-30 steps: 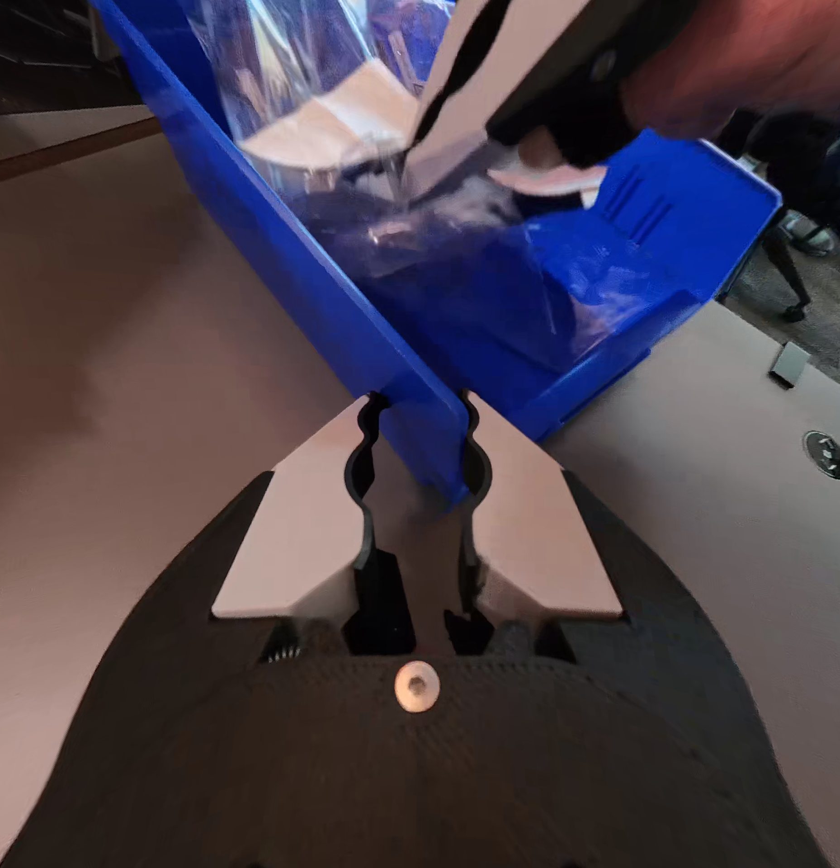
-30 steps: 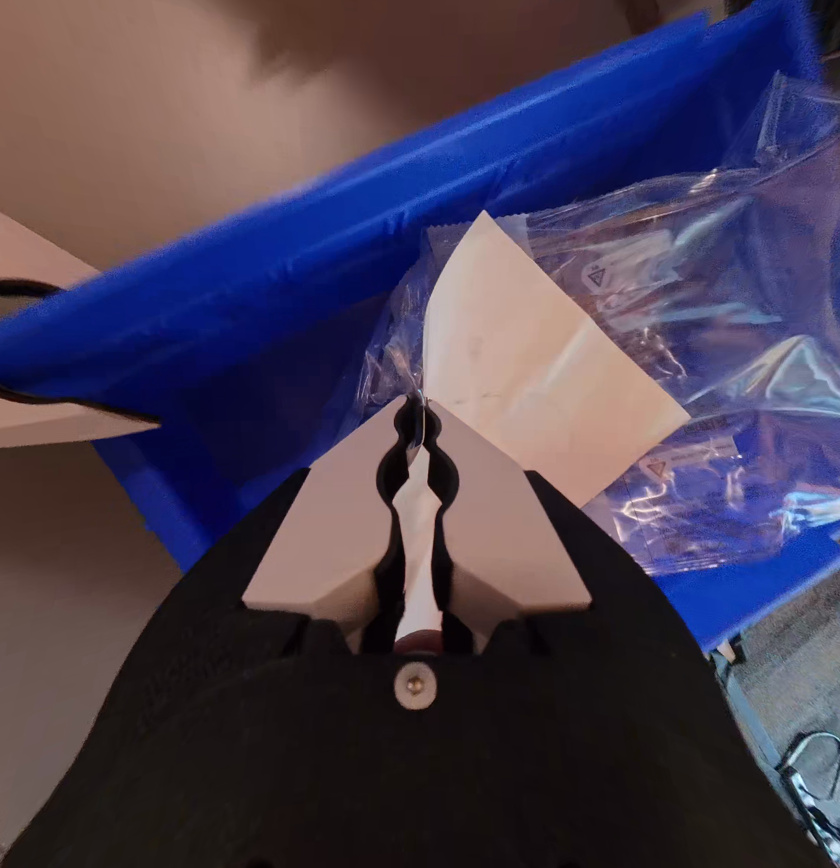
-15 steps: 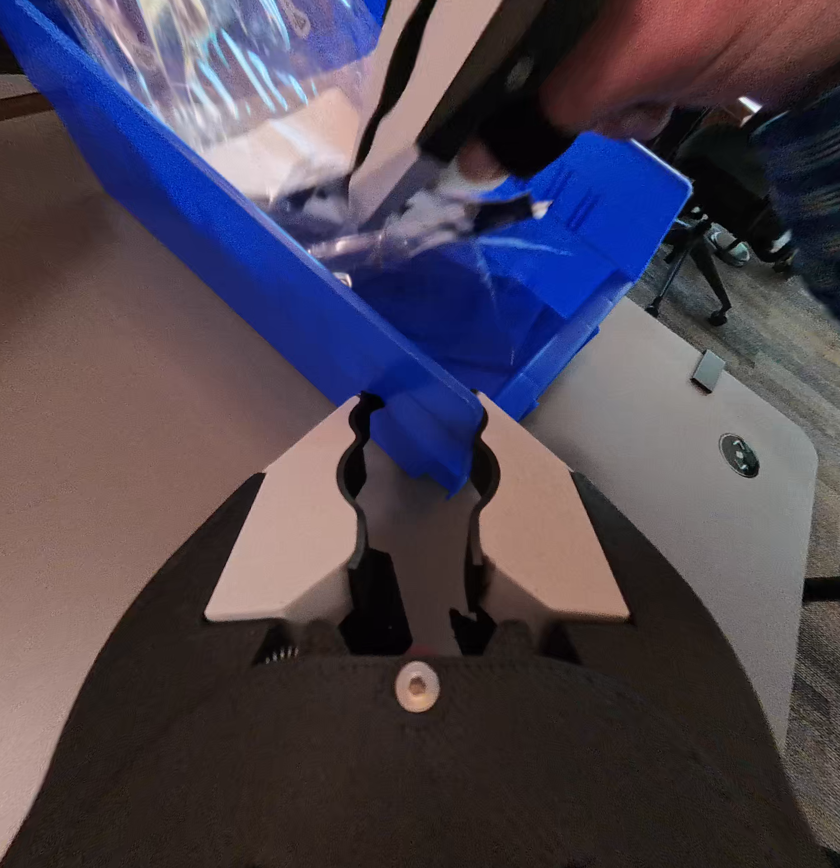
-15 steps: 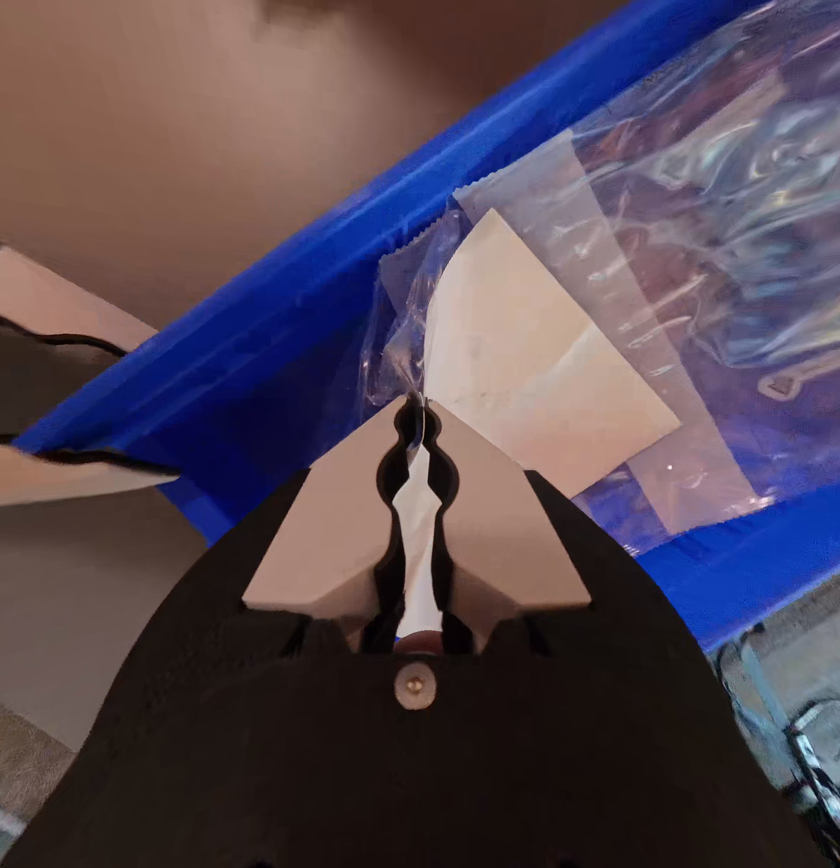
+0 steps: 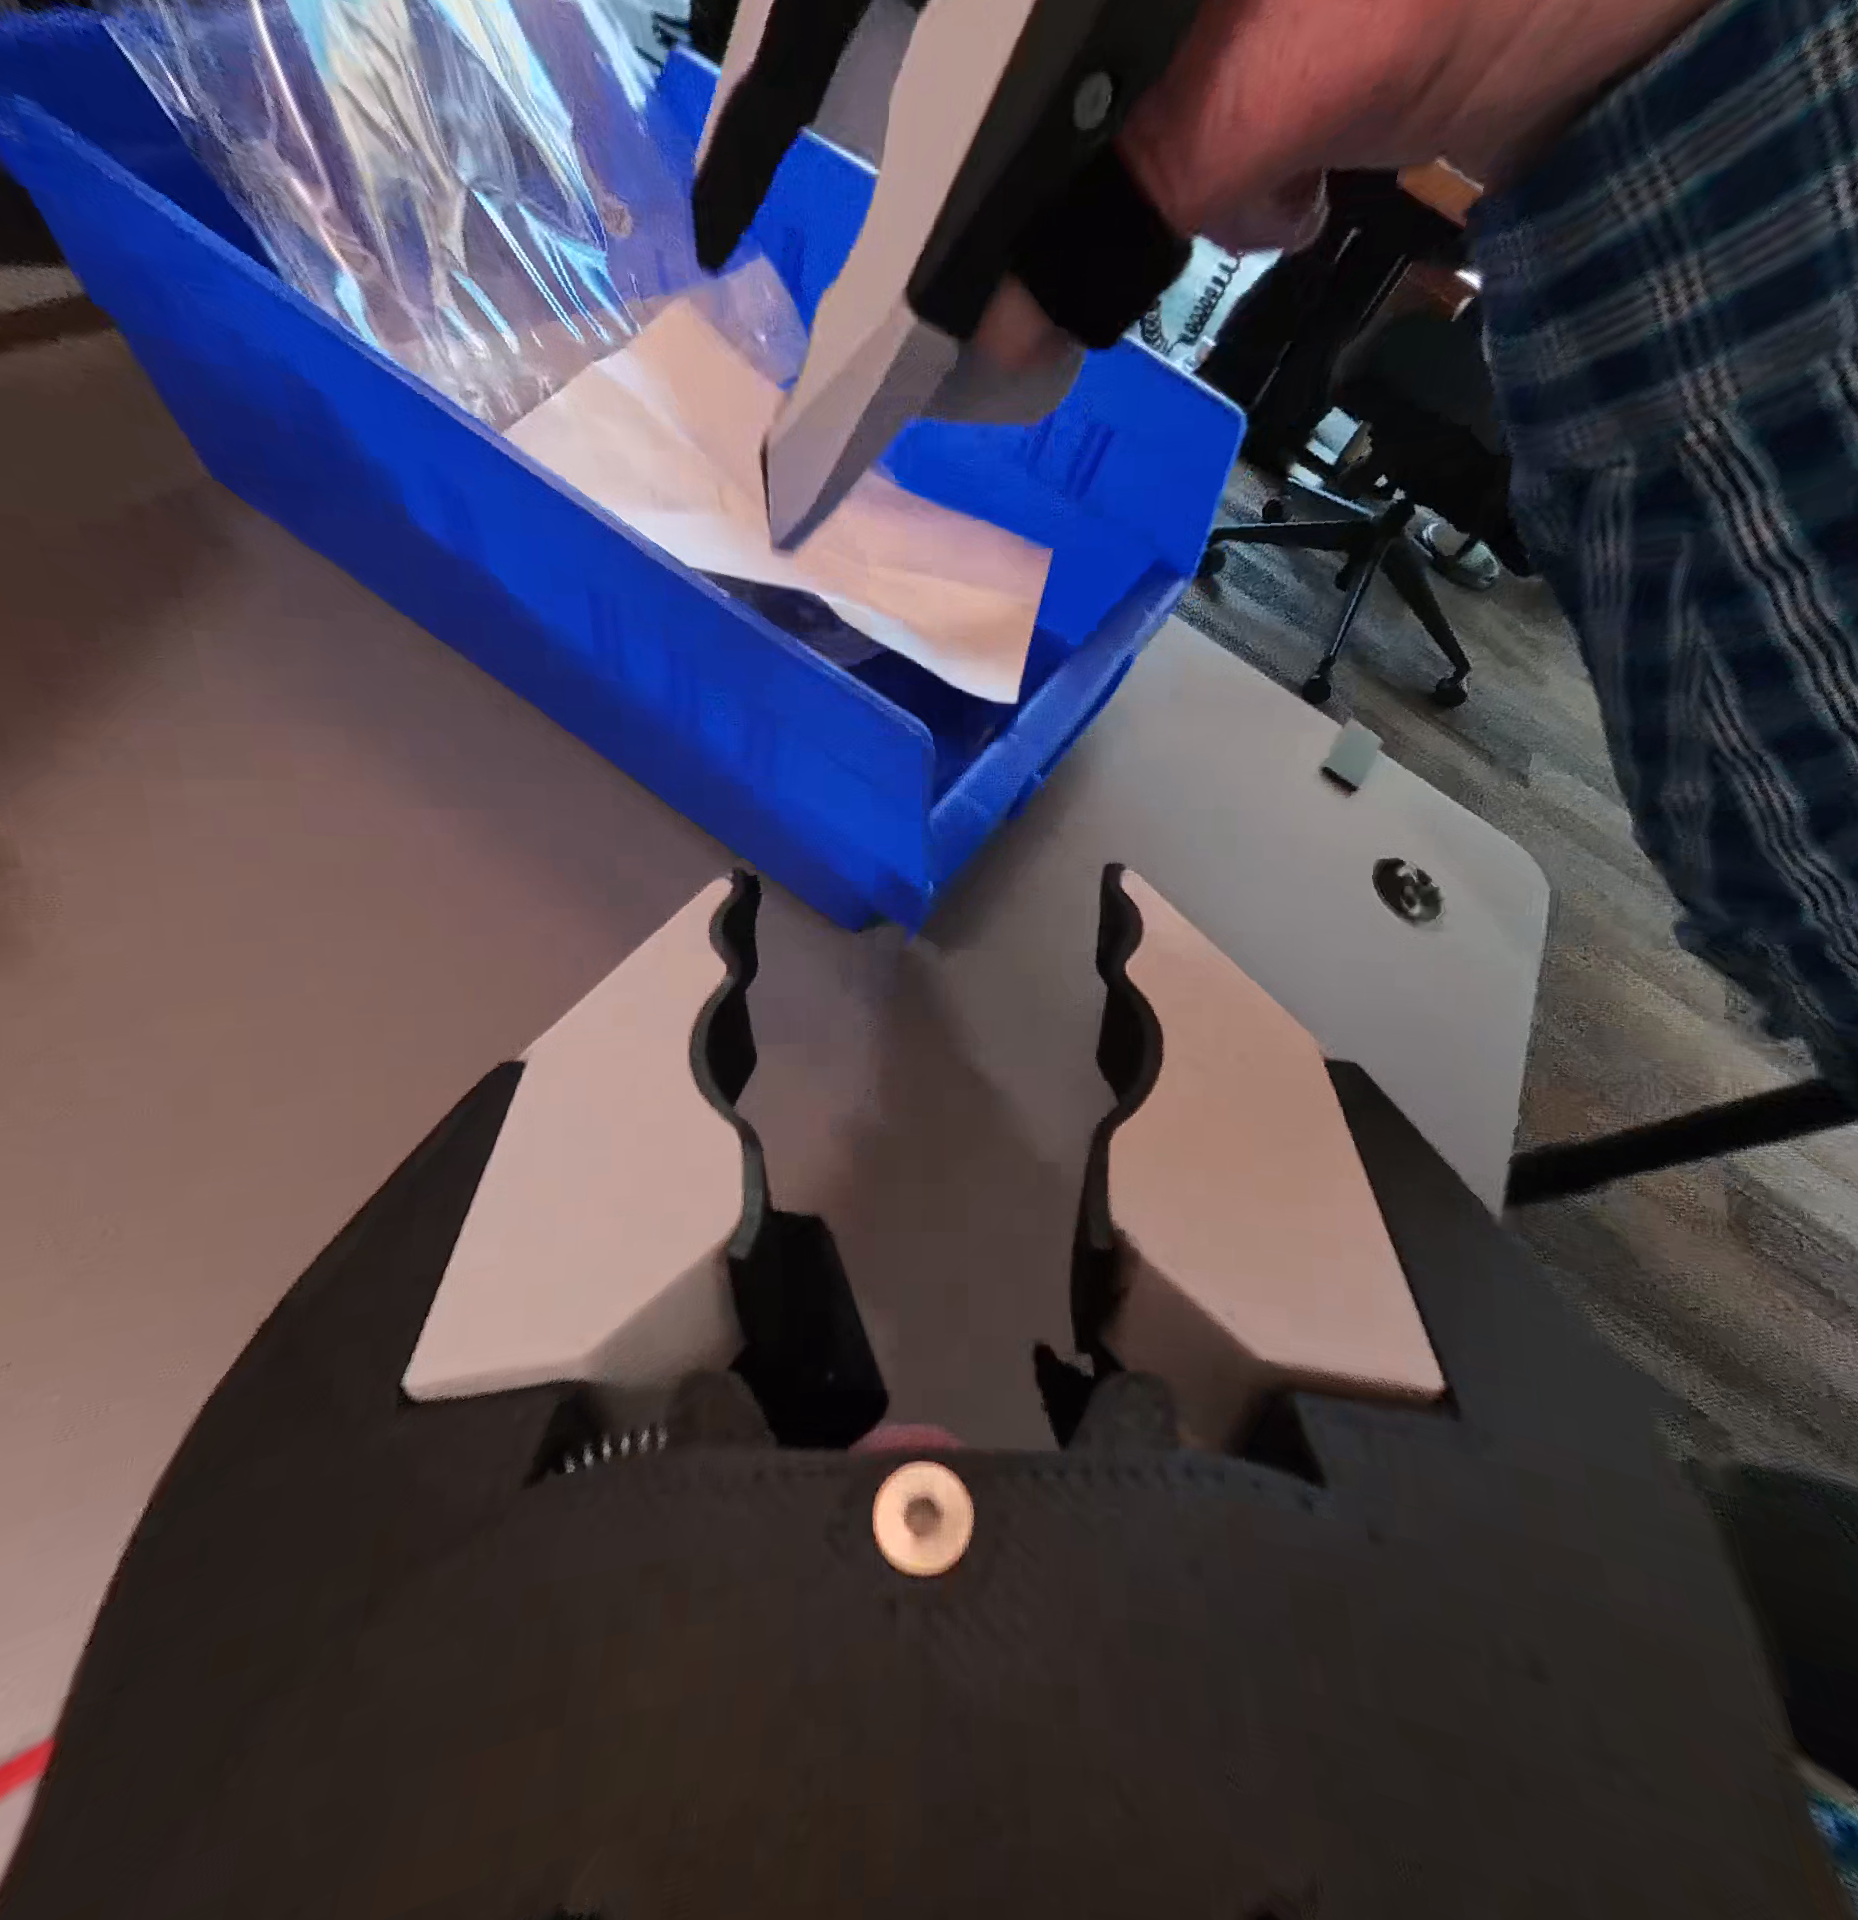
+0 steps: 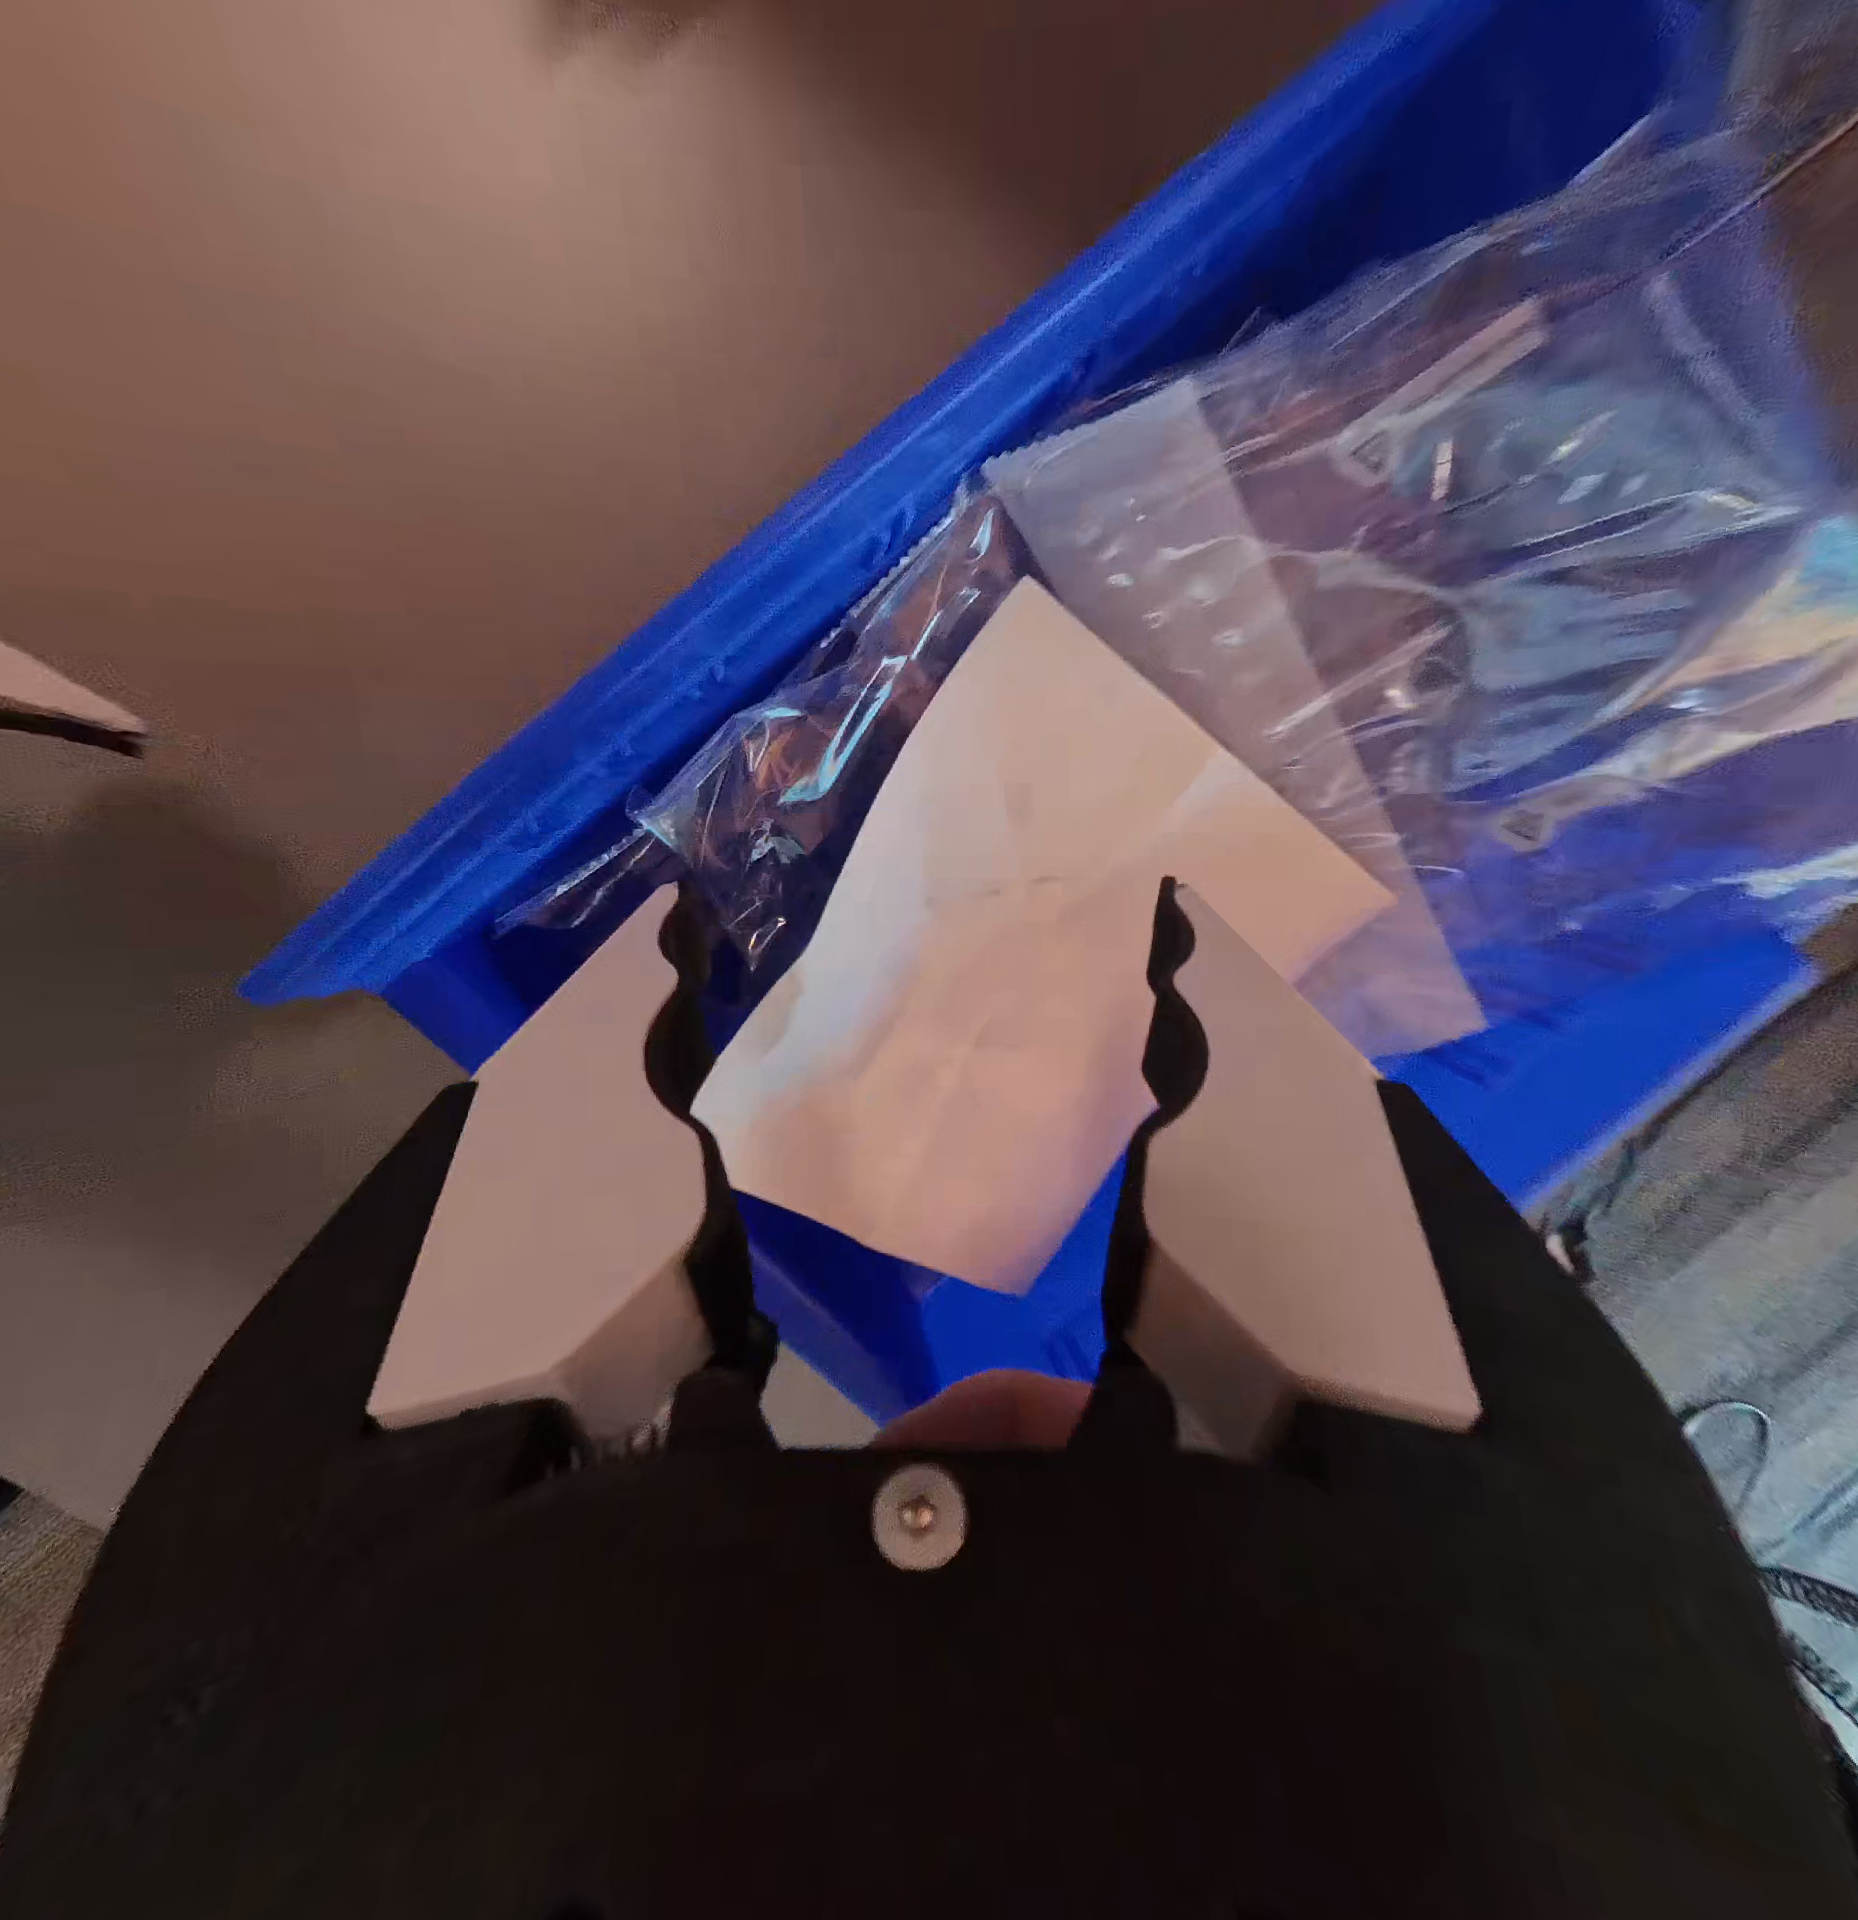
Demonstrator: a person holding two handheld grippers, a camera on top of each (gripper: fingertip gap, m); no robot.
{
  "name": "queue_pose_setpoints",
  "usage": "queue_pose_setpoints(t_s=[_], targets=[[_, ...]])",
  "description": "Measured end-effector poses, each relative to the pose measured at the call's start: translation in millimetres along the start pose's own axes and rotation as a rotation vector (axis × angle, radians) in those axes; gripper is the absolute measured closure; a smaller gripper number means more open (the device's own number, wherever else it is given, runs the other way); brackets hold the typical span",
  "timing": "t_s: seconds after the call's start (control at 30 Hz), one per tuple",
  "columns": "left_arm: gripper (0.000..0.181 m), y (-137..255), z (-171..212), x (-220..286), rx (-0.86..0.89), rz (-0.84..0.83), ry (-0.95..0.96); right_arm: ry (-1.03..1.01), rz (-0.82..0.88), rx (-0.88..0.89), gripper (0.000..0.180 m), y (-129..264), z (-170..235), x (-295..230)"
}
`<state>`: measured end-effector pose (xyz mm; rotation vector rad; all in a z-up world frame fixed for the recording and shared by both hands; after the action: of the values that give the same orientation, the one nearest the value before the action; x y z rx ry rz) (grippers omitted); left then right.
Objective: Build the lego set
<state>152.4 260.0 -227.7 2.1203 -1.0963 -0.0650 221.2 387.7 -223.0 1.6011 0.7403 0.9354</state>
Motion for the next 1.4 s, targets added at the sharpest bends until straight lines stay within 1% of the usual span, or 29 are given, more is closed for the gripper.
queue_pose_setpoints(t_s=[0.07,0.1,0.13,0.17,0.23,0.27,0.33,0.37,0.4,0.43,0.5,0.53,0.6,0.67,0.73,0.8,0.9,1.0,1.1,1.17,1.2,1.23,1.3,1.33,1.4], targets=[[0.117,22.9,7.9,0.7,0.008,-0.009,-0.018,-0.036,0.055,0.076,0.098,26.5,-14.7,0.1],[0.119,36.5,10.5,1.0,0.027,-0.010,-0.024,-0.052,0.056,0.159,0.103,43.0,-31.1,-6.8],[0.122,49.9,13.6,0.1,0.040,-0.017,-0.032,-0.073,0.028,0.264,0.111,60.0,-53.3,-18.3],[0.123,62.3,17.5,-2.7,0.045,-0.034,-0.042,-0.088,-0.028,0.370,0.115,73.9,-79.0,-35.3],[0.124,85.7,25.3,-9.8,0.060,-0.066,-0.051,-0.116,-0.124,0.543,0.126,84.1,-131.1,-69.3],[0.125,96.3,29.9,-14.8,0.064,-0.088,-0.051,-0.162,-0.151,0.601,0.131,79.1,-153.9,-77.0],[0.125,115.7,40.1,-27.3,0.070,-0.142,-0.049,-0.281,-0.231,0.682,0.132,56.2,-192.7,-81.4],[0.126,125.2,45.0,-33.0,0.080,-0.164,-0.044,-0.343,-0.235,0.693,0.137,39.1,-206.4,-75.4],[0.126,134.4,50.6,-38.4,0.087,-0.181,-0.035,-0.384,-0.187,0.698,0.140,21.1,-216.6,-64.9],[0.127,143.0,57.2,-43.5,0.088,-0.195,-0.023,-0.407,-0.141,0.720,0.144,6.4,-226.3,-55.2],[0.127,160.1,70.0,-53.9,0.095,-0.229,-0.017,-0.421,-0.183,0.735,0.144,-17.3,-245.7,-50.2],[0.127,168.1,76.9,-60.7,0.094,-0.255,-0.019,-0.391,-0.169,0.734,0.145,-25.8,-254.3,-46.4],[0.127,182.4,91.4,-75.7,0.088,-0.301,-0.020,-0.316,-0.054,0.702,0.148,-45.3,-266.8,-27.9],[0.127,194.9,104.3,-90.3,0.089,-0.330,-0.012,-0.250,-0.089,0.669,0.157,-65.7,-281.8,-21.1],[0.127,204.8,117.1,-105.4,0.086,-0.357,-0.002,-0.185,-0.103,0.641,0.153,-82.8,-294.7,-15.1],[0.128,213.4,127.3,-118.3,0.091,-0.369,0.020,-0.115,-0.114,0.595,0.153,-101.1,-304.7,-11.2],[0.128,224.2,137.7,-134.5,0.098,-0.385,0.040,-0.038,-0.145,0.662,0.157,-103.7,-319.7,-4.6],[0.129,232.6,141.1,-146.2,0.116,-0.392,0.044,0.022,-0.159,0.676,0.156,-104.4,-323.5,-1.5],[0.129,236.5,138.6,-152.5,0.138,-0.385,0.038,-0.045,-0.209,0.629,0.152,-112.6,-309.7,4.9],[0.129,237.7,135.8,-154.2,0.158,-0.377,0.036,-0.163,-0.288,0.607,0.140,-114.8,-297.7,9.9],[0.130,237.3,134.9,-154.5,0.166,-0.369,0.037,-0.190,-0.337,0.610,0.138,-113.4,-295.7,8.5],[0.130,236.0,134.4,-153.9,0.172,-0.356,0.039,-0.185,-0.350,0.606,0.133,-113.8,-296.1,7.0],[0.130,231.8,135.9,-153.4,0.158,-0.339,0.031,-0.154,-0.314,0.541,0.131,-124.5,-298.9,6.1],[0.129,232.4,136.9,-156.5,0.150,-0.357,0.026,-0.150,-0.310,0.516,0.129,-128.8,-301.7,6.6],[0.129,236.7,136.4,-160.3,0.155,-0.372,0.029,-0.156,-0.309,0.515,0.129,-130.4,-310.0,8.7]])
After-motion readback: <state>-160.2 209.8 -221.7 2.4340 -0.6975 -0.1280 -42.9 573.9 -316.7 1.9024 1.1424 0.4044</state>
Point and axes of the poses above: each gripper's, where its closed fingertips meet, y back along the fingers, z out of its underside, x = y × z across the jaws, the point moved 1 cm from there along y, back along the fingers, and after that the axes turned 13 degrees about -x, right-handed, at the moved point
